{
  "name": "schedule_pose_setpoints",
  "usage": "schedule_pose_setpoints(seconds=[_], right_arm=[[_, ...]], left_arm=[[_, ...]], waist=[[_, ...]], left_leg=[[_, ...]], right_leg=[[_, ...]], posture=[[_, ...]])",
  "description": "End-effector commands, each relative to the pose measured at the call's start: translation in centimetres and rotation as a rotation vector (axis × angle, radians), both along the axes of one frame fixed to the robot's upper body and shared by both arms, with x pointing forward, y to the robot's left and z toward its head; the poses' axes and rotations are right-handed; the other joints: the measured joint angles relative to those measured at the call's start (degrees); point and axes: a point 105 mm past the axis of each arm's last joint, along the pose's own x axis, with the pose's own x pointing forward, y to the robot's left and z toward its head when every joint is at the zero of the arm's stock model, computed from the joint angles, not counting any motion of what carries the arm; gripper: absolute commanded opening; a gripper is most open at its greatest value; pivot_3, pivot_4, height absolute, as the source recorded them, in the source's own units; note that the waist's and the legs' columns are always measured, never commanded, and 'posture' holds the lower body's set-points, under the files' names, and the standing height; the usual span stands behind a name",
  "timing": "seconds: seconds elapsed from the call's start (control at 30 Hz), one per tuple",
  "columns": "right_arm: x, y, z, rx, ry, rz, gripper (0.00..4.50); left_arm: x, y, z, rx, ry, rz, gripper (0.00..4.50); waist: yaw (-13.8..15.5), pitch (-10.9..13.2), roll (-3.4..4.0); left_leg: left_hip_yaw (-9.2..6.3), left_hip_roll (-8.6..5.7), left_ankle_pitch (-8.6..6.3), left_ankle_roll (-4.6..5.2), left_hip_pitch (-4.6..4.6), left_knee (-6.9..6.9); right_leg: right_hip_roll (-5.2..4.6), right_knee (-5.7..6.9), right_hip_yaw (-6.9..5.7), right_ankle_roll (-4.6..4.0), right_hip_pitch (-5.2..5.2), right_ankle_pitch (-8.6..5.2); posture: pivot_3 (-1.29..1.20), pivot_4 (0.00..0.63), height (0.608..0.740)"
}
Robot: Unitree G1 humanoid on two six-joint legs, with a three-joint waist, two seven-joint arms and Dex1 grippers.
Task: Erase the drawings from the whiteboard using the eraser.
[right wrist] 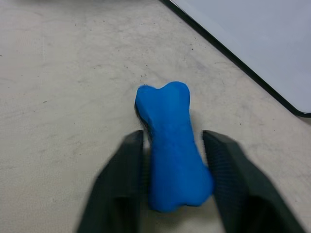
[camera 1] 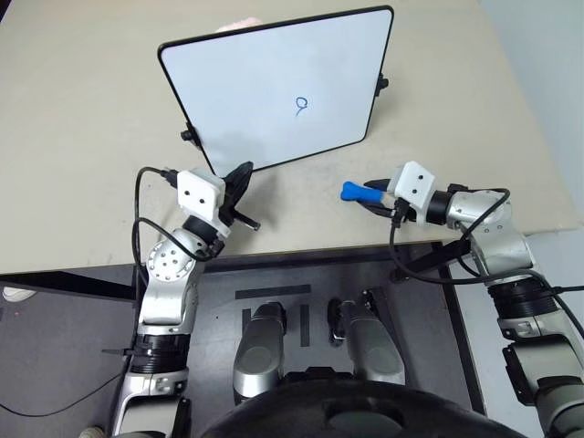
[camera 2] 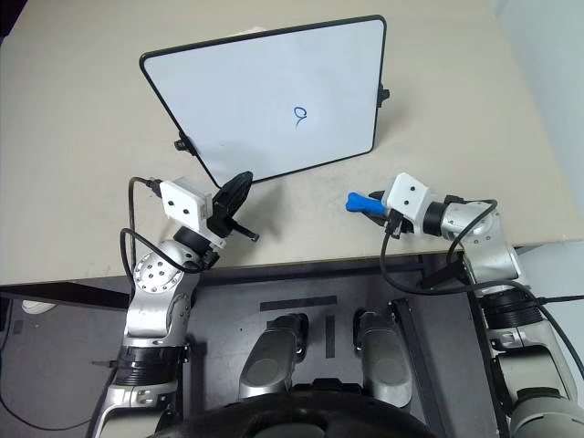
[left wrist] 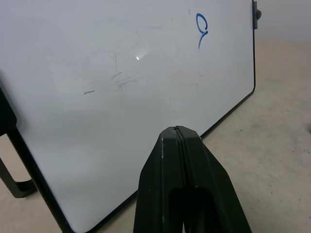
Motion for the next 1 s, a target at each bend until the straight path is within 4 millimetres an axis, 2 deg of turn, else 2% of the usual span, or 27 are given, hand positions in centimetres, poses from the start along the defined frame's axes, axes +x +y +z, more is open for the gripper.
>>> schedule_pose_setpoints(seconds=[0.03, 0.13, 0.2, 0.3, 0.4, 0.57, 0.73, 0.9, 1.0], right_arm=[[-0.1, 0.6, 0.9, 0.026, -0.02, 0.03, 0.64], [-0.1, 0.7, 1.2, 0.028, -0.034, 0.036, 0.01], [0.2, 1.1, 2.4, 0.034, -0.105, 0.038, 0.01], [1.0, 2.4, 5.6, 0.097, -0.243, 0.048, 0.01], [2.4, 4.6, 9.1, 0.114, -0.447, 0.065, 0.01], [4.2, 7.7, 11.7, 0.089, -0.673, 0.113, 0.01], [6.1, 8.9, 11.2, 0.029, -0.787, 0.123, 0.01], [7.6, 9.1, 9.0, -0.026, -0.799, 0.113, 0.01], [7.6, 9.4, 7.4, -0.049, -0.771, 0.14, 0.01]], left_arm=[[-0.2, -0.3, 0.9, 0.002, -0.044, -0.006, 0.0], [-0.2, -0.3, 0.9, 0.001, -0.044, -0.005, 0.0], [-0.1, -0.3, 0.9, 0.001, -0.044, -0.005, 0.0], [0.0, -0.3, 0.9, 0.001, -0.045, -0.007, 0.0], [0.2, -0.7, 1.0, 0.0, -0.045, -0.023, 0.0], [0.7, -1.1, 1.2, -0.001, -0.053, -0.039, 0.0], [1.0, -1.1, 1.4, -0.002, -0.063, -0.036, 0.0], [1.0, -0.7, 1.4, -0.002, -0.072, -0.019, 0.0], [0.9, -0.6, 1.5, -0.002, -0.077, -0.011, 0.0]], waist=[[0.0, 0.0, 0.0], [0.0, 0.0, 0.0], [-0.1, 0.0, 0.0], [-0.7, 0.0, 0.01], [-0.9, 0.0, 0.02], [-0.6, 0.0, 0.02], [-0.1, 0.0, 0.03], [-0.2, 0.0, 0.03], [-0.5, 0.0, 0.02]], left_leg=[[0.0, 0.0, 0.0, 0.0, 0.0, 0.0], [0.0, 0.0, 0.0, 0.0, 0.01, 0.0], [0.0, 0.0, 0.01, 0.0, 0.02, 0.0], [0.03, 0.02, 0.02, -0.01, 0.04, 0.0], [0.02, 0.04, 0.04, -0.03, 0.07, 0.0], [-0.03, 0.06, 0.07, 0.01, 0.08, -0.01], [-0.02, 0.05, 0.0, -0.02, -0.09, -0.03], [0.03, 0.05, -0.15, -0.11, -0.09, -0.04], [0.02, 0.05, -0.15, -0.11, 0.0, -0.05]], right_leg=[[0.0, 0.0, 0.0, 0.0, 0.0, 0.0], [0.0, 0.0, 0.0, 0.0, 0.01, 0.0], [0.0, 0.0, 0.0, 0.02, 0.01, -0.01], [0.01, 0.01, 0.0, 0.0, -0.01, 0.01], [0.02, 0.05, 0.0, -0.07, -0.07, 0.07], [0.01, 0.07, -0.01, -0.7, -0.11, 0.47], [-0.09, 0.05, -0.01, -0.72, -0.28, 0.48], [-0.14, 0.05, -0.07, -0.83, -0.39, 0.51], [-0.12, 0.07, -0.06, -0.98, -0.37, 0.64]], posture=[[0.0, 0.15, 0.74], [0.0, 0.15, 0.74], [0.0, 0.15, 0.74], [0.0, 0.15, 0.74], [0.0, 0.15, 0.74], [0.0, 0.15, 0.74], [0.0, 0.15, 0.74], [0.0, 0.15, 0.74], [0.0, 0.15, 0.74]])
